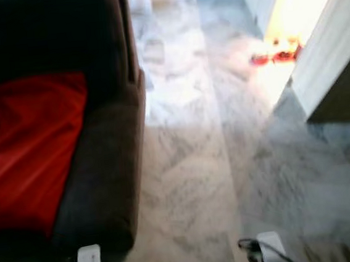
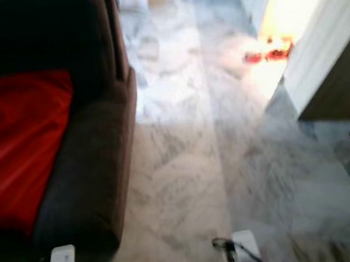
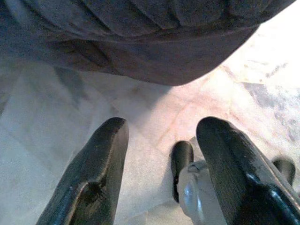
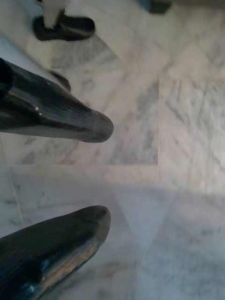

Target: Move the pillow to the sofa from floor

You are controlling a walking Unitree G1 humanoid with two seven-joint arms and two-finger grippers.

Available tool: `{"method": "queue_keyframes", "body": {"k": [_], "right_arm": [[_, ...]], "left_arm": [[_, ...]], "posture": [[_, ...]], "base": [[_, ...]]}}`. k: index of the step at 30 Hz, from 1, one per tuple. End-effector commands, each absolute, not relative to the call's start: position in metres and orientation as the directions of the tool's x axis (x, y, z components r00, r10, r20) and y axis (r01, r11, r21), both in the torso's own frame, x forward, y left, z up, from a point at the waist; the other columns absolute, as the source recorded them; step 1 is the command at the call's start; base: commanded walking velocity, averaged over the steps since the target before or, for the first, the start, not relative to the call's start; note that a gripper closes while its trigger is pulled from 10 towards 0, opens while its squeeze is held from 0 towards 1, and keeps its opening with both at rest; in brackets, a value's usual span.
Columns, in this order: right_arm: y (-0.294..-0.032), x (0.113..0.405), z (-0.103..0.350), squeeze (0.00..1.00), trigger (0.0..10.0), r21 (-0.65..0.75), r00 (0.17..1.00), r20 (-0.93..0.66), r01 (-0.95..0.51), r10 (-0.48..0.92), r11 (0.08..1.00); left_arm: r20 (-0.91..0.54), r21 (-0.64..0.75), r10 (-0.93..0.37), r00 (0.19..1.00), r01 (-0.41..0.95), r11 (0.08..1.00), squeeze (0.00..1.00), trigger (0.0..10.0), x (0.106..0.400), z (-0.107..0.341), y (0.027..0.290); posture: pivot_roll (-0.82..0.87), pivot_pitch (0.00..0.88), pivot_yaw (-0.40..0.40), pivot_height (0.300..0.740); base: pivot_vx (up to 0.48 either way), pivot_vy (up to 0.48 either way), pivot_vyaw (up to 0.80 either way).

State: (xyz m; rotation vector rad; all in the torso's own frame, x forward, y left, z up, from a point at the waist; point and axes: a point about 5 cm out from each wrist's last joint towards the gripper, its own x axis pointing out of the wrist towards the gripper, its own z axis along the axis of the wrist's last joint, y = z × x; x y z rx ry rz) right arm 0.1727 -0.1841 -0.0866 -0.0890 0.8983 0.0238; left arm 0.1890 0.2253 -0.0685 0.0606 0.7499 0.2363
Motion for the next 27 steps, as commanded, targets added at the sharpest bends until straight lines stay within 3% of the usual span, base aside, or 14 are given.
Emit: {"method": "queue_keyframes", "body": {"k": [1, 10, 27], "right_arm": [[-0.1888, 0.1676, -0.0884, 0.00, 10.0, -0.075, 0.611, -0.791, -0.049, -0.029, 0.996], [-0.1884, 0.1662, -0.0893, 0.00, 10.0, -0.067, 0.602, -0.798, -0.041, -0.029, 0.997], [-0.1883, 0.1645, -0.0902, 0.00, 10.0, -0.069, 0.594, -0.804, -0.052, -0.025, 0.996]], "left_arm": [[-0.687, 0.133, 0.229, 0.689, -0.190, 0.973, 0.00, 10.0, 0.1825, -0.0732, 0.2208], [-0.678, 0.124, 0.233, 0.697, -0.204, 0.971, 0.00, 10.0, 0.1859, -0.0710, 0.2224], [-0.681, 0.108, 0.233, 0.695, -0.219, 0.970, 0.00, 10.0, 0.1846, -0.0711, 0.2257]], "posture": [[0.11, 0.149, 0.022, 0.740], [0.11, 0.142, 0.022, 0.740], [0.11, 0.137, 0.024, 0.740]], "base": [[0.000, -0.480, 0.00], [0.000, -0.107, 0.00], [0.000, 0.000, -0.70]]}}
